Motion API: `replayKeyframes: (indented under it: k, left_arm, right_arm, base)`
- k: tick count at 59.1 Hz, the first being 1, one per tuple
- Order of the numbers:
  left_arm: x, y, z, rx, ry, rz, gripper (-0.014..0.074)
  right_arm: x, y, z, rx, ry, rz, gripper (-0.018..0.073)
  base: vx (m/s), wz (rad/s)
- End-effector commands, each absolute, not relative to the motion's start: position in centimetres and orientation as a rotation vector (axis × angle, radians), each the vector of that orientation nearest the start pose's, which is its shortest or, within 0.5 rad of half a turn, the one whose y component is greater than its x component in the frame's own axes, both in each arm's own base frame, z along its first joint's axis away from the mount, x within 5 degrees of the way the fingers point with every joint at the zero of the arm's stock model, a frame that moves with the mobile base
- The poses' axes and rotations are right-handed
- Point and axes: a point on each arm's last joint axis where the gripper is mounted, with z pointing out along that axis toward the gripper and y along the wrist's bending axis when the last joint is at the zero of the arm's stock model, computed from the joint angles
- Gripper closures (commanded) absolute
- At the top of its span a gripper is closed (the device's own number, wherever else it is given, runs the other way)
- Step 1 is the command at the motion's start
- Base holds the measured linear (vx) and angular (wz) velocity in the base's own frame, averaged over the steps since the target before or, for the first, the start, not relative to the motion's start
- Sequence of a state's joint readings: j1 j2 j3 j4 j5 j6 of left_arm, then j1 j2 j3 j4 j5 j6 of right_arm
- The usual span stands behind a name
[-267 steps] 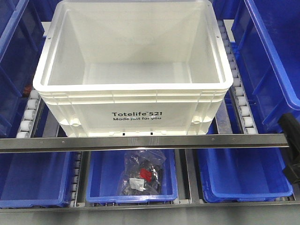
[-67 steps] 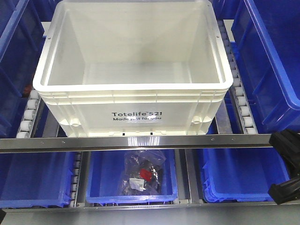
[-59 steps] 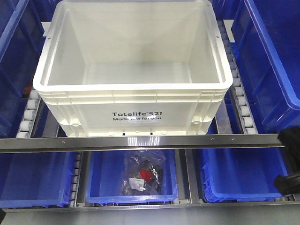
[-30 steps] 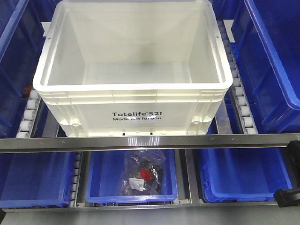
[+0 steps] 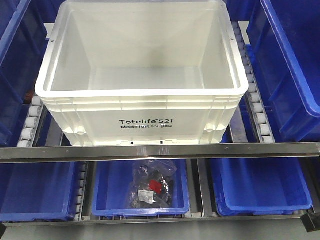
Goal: Place moving items into box and shelve
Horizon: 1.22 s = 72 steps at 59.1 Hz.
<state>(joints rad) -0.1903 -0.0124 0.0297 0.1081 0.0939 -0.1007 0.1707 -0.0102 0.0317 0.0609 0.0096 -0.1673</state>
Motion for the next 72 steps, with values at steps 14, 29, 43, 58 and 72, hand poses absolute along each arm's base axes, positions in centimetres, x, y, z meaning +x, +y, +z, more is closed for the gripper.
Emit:
replayKeyframes:
  k: [14,29,43,58,72]
  left_arm:
    - [5.54,-1.08,19.66,0.147,1.516,-0.154,0.0619]
    - [5.54,-1.08,19.66,0.147,1.516,-0.154,0.0619]
    - [5.54,-1.08,19.66,0.147,1.516,-0.154,0.0619]
    - [5.54,-1.08,19.66,0.147,1.516,-0.154,0.0619]
    - [5.54,-1.08,19.66,0.147,1.516,-0.154,0.0619]
  right_arm:
    - [5.52,0.92,20.35,-0.211,1.427,0.035,0.0575]
    - [5.52,0.92,20.35,-0.211,1.427,0.035,0.0575]
    - [5.52,0.92,20.35,-0.211,1.427,0.035,0.0575]
    - [5.52,0.92,20.35,-0.211,1.427,0.035,0.0575]
    - [5.52,0.92,20.35,-0.211,1.427,0.035,0.0575]
  base:
    - [0.0,0.0]
    - [0.0,0.0]
    - [0.0,0.0]
    - [0.0,0.0]
    - [0.0,0.0]
